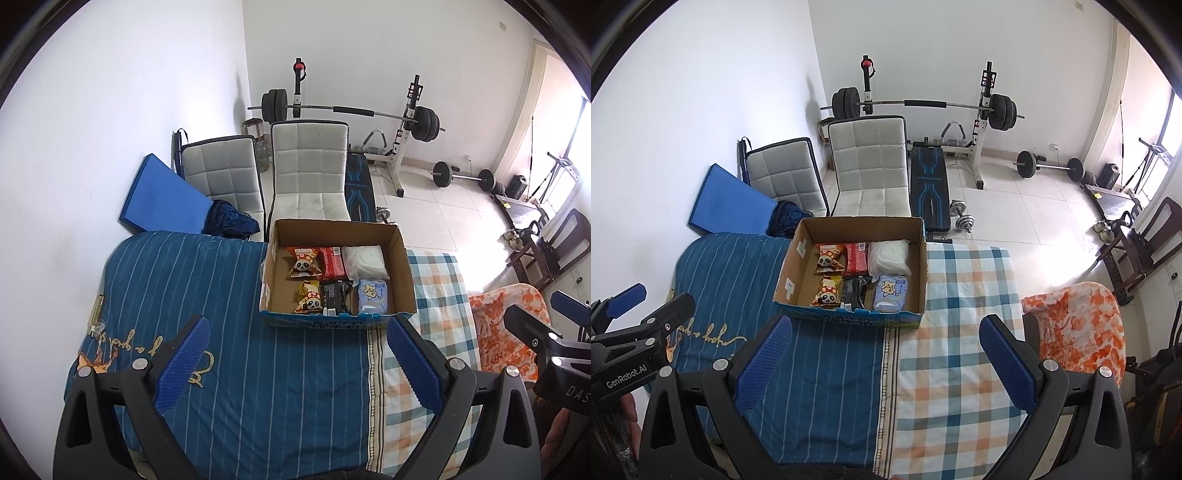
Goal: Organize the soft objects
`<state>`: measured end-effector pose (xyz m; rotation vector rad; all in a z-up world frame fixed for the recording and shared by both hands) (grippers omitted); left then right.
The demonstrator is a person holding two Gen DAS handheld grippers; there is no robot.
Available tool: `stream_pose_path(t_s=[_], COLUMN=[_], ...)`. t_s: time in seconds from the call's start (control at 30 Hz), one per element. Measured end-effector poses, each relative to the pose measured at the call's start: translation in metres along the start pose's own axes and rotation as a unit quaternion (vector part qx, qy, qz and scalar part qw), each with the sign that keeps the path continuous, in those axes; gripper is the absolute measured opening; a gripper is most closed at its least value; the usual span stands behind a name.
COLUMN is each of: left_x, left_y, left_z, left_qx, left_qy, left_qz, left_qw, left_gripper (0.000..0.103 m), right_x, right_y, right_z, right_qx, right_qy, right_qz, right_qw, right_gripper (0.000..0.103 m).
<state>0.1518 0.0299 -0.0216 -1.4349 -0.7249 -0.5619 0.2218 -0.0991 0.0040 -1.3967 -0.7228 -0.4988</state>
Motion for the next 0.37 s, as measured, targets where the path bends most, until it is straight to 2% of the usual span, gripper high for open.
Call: stream_pose_path(t_s=[0.37], left_x=[0.0009], left_y=[0.0009], left_z=[0.0004], left_qx=[-0.002], left_qy=[0.006], left_qz=[-0.007], left_qw=[1.0000], left_gripper=[0.098], right_x=[-0.0016], right_y=[0.0000], right_z=[0.0013], right_qx=[-0.002], right_qy=[0.002], right_qz=[0.001], right_qw=[1.000], right_gripper=[0.103])
Point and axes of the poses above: each gripper's, at about its wrist camera, not at the fingertips, and y roughly the way its jaws point, z to its left, x to its top, the point moved 5 cm from there along y, roughly the way its jaws point, and after that the axes turned 12 degrees about -z, right-handed, at the moved point
